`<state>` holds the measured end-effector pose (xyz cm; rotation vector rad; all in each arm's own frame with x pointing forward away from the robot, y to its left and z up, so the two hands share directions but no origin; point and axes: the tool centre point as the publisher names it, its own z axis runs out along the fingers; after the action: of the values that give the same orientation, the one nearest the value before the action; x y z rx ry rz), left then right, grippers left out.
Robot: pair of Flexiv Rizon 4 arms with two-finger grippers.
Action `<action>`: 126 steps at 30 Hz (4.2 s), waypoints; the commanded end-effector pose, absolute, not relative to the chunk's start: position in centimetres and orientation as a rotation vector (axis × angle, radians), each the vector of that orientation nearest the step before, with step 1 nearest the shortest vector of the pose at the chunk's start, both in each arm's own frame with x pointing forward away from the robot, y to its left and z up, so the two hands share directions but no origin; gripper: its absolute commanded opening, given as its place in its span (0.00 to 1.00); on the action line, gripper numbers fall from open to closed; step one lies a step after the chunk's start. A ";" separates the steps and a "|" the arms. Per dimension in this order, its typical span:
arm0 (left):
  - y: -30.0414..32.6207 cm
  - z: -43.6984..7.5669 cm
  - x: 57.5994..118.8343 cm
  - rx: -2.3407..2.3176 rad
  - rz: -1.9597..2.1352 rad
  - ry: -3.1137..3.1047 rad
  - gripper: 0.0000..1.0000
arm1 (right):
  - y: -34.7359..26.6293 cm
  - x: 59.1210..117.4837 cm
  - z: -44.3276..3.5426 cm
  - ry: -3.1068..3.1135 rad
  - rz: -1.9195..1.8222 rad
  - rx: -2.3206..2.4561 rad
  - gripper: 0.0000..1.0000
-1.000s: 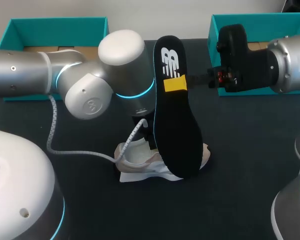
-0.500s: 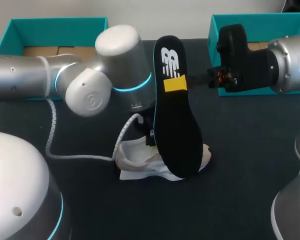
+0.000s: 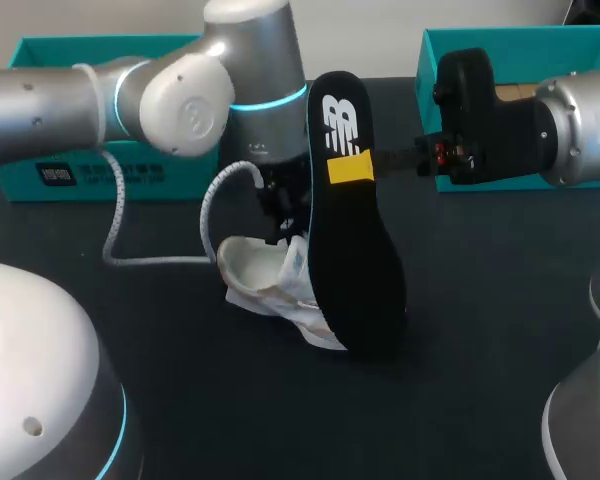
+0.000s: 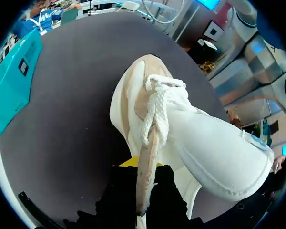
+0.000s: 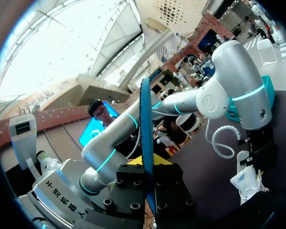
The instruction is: Take the shoe out of the shoebox, open the shoe tongue, remove and reinsert the insole, then place the shoe into the shoebox
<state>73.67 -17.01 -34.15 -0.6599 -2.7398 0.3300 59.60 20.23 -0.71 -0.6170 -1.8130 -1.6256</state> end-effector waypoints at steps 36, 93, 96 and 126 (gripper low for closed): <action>-17.4 -30.9 74.9 -1.748 -0.147 -2.215 0.00 | 20.5 59.7 -0.8 -1.813 -1.623 -0.618 0.00; -19.0 -35.2 76.0 -1.994 0.046 -2.014 1.00 | 20.5 59.7 -0.8 -1.813 -1.623 -0.618 0.00; -19.0 -33.7 76.8 -2.051 0.169 -2.078 1.00 | 20.5 59.7 -0.8 -1.813 -1.623 -0.618 0.00; -14.5 -20.8 80.7 -2.544 0.997 -2.408 1.00 | 15.7 64.0 -1.0 -1.514 -1.513 -0.978 0.00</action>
<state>81.63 -17.13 -21.62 -2.4233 -2.2635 0.5136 63.91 16.58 -1.17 -0.9461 -1.5299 -1.5318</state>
